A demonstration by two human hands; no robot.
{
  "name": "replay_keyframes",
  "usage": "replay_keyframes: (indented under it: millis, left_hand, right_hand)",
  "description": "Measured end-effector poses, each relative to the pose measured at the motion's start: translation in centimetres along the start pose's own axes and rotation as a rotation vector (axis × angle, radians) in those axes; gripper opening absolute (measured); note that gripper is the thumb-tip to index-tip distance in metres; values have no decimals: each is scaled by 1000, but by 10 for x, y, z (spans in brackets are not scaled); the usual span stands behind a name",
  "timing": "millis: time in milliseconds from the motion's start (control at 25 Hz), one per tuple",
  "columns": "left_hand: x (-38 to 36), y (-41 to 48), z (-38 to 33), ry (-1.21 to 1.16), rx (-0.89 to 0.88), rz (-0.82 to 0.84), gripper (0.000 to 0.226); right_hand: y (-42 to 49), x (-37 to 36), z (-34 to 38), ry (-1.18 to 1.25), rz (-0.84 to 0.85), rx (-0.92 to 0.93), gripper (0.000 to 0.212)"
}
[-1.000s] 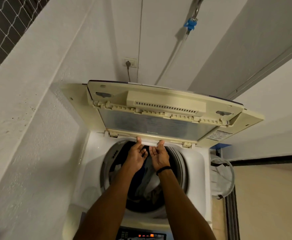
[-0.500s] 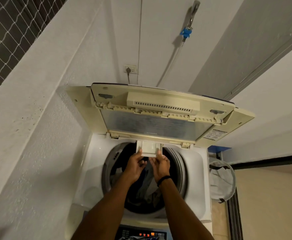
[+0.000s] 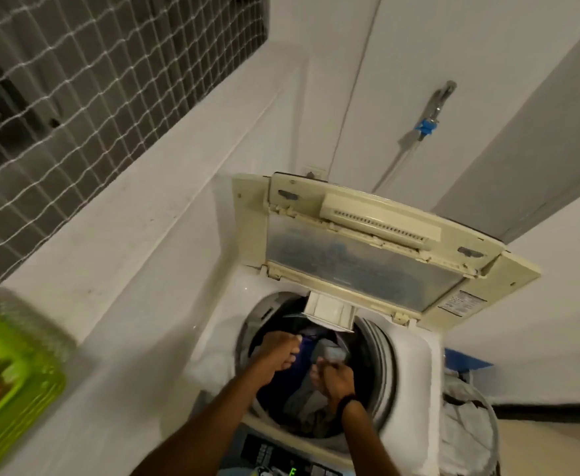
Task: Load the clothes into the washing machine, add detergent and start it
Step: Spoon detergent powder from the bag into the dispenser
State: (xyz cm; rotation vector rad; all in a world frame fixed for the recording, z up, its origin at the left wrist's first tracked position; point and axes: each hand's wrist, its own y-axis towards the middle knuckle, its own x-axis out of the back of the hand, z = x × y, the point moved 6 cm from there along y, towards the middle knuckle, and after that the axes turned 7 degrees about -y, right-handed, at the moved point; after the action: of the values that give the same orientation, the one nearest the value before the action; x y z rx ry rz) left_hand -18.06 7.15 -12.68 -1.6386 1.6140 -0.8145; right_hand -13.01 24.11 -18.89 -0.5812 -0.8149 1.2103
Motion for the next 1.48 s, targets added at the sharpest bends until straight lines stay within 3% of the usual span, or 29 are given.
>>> replay_keyframes:
  millis: [80,200,320,520,640,760,840,920,1040,1080,1240,1400,1480]
  left_hand:
    - [26,-29,-1,-37,-95,-35,12]
    - [72,-78,-16,-103,-285,-131,7]
    - [112,-138,-40,-91,-485,-248,18]
    - [169,-262,-59,-158,-873,-318,15]
    - [212,-342,-55,-166,-1042,-444,13]
    - [266,-426,-40,-147,-1194,-871,9]
    - [304,-463,-25,-39,-1175,-1239,11]
    - [341,-471,-12,178,-966,-1441,22]
    - [389,-444,15,428,-483,-1464,50]
    - [396,-433,23,431,-439,-1419,54]
    - [396,-405,26,391,-647,-1267,53]
    - [390,-395,16,491,-647,-1290,83]
    - [381,-392,2,536,-690,-1289,69]
  right_hand:
    - [-20,-13,9,29,78,55,38]
    - [-63,-35,47,103,122,134,18]
    - [-115,-65,94,183,188,246,15]
    - [-226,-136,156,107,514,487,13]
    - [-310,-173,190,-27,654,768,9]
    - [-394,-207,223,-334,574,1259,7]
    - [-439,-242,238,-546,447,1628,10]
    - [-455,-291,241,-840,379,1839,21]
    - [-427,-355,228,-1594,342,1699,36]
    - [-418,-362,223,-1733,325,1648,40]
    - [-412,-361,217,-1676,272,1657,42]
    - [-410,-352,237,-1519,353,1596,28]
    - [-413,-346,247,-1475,378,1633,12]
